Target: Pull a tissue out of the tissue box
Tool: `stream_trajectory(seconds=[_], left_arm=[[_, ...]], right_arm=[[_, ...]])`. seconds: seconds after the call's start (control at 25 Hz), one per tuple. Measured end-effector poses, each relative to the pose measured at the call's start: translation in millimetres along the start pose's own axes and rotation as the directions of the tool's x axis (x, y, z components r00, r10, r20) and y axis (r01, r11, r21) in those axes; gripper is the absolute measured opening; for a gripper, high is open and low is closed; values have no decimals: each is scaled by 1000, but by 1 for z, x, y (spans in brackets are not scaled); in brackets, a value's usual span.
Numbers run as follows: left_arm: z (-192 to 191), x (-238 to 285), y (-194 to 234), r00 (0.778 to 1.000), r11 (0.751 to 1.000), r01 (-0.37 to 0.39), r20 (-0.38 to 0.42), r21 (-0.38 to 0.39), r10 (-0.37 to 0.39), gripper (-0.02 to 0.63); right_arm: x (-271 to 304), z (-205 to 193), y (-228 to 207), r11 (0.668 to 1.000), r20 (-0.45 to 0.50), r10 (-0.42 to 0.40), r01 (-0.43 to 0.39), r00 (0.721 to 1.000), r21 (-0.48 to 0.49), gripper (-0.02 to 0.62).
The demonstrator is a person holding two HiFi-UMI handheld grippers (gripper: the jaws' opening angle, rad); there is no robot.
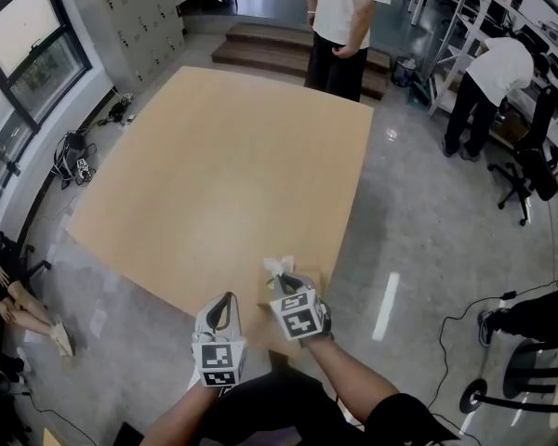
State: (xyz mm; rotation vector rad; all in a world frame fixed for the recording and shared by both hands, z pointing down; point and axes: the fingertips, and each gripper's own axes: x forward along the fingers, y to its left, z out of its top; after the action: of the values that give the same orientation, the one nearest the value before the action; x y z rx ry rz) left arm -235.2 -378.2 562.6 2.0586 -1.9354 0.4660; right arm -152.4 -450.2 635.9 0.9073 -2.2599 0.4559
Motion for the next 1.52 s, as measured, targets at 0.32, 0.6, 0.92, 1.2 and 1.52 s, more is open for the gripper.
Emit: stream_trajectory(seconds=[0.32, 0.6, 0.92, 1.2, 1.52], left_arm=[[3, -20, -1, 998, 1000, 24, 50, -14, -23, 18], [8, -62, 1, 992, 998, 63, 111, -21, -60, 18], [-10, -138, -15, 982, 992, 121, 151, -26, -115, 18], [-45, -212, -46, 968, 980, 200, 162, -23, -194, 18], [-76, -267, -86, 957, 963, 262, 146, -57, -252, 18]], right_arm=[[-44, 23, -3, 996, 164, -69, 60, 984, 61, -2], [-109, 44, 29, 992, 315, -107, 82, 943, 91, -2], [-171, 5, 91, 991, 374, -118, 88, 920, 97, -3], [-231, -49, 143, 985, 382, -163, 125, 910, 122, -3], [-293, -103, 168, 975, 372, -211, 166, 904, 150, -3]])
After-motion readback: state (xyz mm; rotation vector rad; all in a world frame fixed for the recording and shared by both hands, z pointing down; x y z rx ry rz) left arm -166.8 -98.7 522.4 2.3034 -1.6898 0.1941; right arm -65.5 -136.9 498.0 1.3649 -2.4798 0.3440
